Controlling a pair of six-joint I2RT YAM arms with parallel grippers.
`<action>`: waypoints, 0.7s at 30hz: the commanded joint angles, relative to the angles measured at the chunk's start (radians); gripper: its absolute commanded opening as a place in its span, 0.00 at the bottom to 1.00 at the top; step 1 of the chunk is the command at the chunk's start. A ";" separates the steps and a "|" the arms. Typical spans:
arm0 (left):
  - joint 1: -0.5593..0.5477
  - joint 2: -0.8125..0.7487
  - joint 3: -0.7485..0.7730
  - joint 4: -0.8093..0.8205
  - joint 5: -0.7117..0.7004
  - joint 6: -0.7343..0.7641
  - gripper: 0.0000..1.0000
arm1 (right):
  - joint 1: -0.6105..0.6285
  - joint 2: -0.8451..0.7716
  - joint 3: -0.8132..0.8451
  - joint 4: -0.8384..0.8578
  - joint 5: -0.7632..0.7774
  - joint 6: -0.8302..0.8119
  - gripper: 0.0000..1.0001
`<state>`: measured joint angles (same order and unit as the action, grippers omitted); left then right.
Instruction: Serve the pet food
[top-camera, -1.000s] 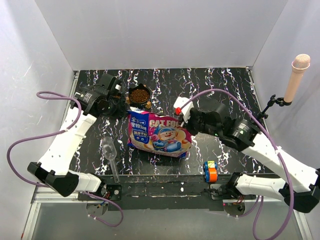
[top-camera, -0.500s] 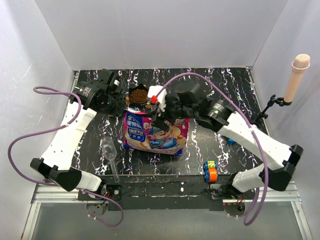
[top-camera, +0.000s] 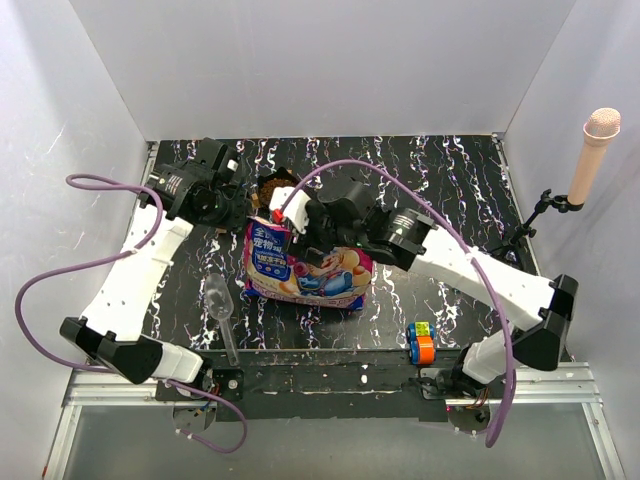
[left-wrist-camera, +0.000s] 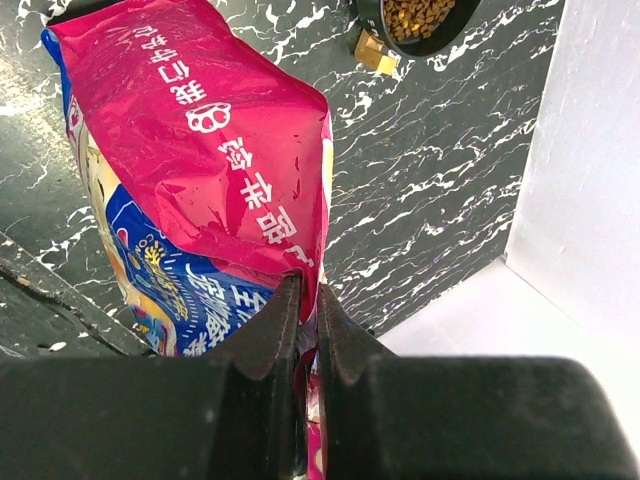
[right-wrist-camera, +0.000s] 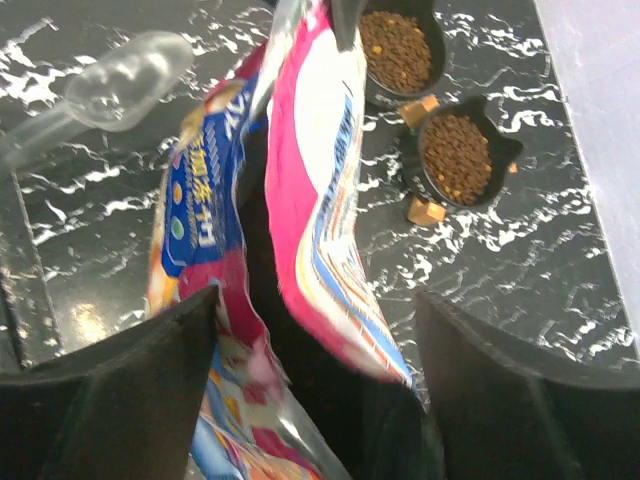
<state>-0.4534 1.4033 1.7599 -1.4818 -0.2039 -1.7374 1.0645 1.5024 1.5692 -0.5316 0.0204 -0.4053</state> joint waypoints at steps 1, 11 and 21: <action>0.013 -0.134 -0.026 -0.060 -0.083 -0.034 0.00 | -0.037 -0.128 -0.060 -0.002 0.106 -0.014 0.88; 0.013 -0.191 -0.116 -0.032 -0.115 -0.025 0.00 | -0.146 -0.277 -0.196 -0.111 0.043 -0.017 0.88; 0.015 -0.175 -0.063 -0.075 -0.270 0.064 0.00 | -0.164 -0.298 -0.166 -0.232 0.150 0.016 0.01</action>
<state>-0.4549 1.2888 1.6302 -1.4326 -0.2546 -1.6897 0.9062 1.2118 1.3354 -0.6441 0.0723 -0.4088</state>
